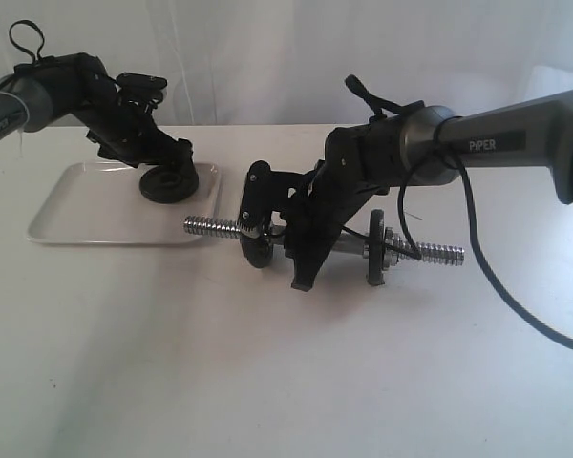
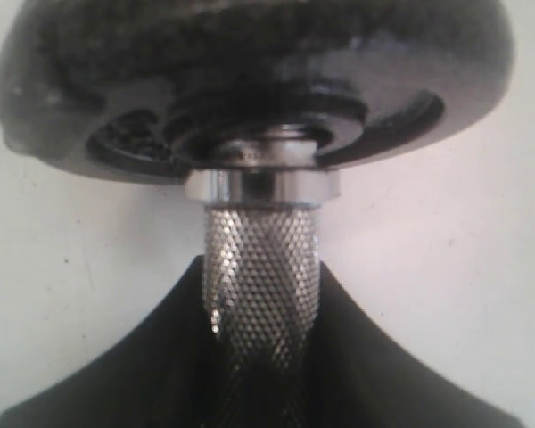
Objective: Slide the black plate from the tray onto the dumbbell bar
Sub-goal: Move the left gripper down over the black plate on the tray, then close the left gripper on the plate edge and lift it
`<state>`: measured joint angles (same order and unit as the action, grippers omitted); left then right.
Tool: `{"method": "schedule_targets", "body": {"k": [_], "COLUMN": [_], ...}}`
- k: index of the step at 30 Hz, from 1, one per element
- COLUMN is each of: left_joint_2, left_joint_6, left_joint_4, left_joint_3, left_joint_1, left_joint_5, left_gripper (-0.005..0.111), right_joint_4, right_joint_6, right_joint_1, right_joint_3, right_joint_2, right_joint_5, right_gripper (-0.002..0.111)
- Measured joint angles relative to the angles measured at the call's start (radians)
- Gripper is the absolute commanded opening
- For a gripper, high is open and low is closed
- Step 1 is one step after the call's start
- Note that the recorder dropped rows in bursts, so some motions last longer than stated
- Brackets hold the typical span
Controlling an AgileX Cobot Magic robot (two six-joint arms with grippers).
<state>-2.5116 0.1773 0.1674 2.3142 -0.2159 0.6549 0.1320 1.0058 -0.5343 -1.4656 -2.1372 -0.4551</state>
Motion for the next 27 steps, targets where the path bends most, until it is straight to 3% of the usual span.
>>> {"method": "schedule_targets", "body": {"k": [13, 27], "left_joint_2": [0.0, 0.0], "left_joint_6": [0.108, -0.095], "left_joint_4": [-0.065, -0.157], "left_joint_3": [0.0, 0.0], "left_joint_1": [-0.055, -0.053], "left_joint_5": [0.014, 0.075], "left_gripper": [0.105, 0.105], "right_joint_4": [0.002, 0.004], "right_joint_6": [-0.011, -0.014], "right_joint_1": [0.0, 0.0], "right_joint_3": [0.0, 0.0], "right_joint_2": [0.0, 0.0], "right_joint_5": [0.0, 0.0], "right_gripper": [0.0, 0.0]}}
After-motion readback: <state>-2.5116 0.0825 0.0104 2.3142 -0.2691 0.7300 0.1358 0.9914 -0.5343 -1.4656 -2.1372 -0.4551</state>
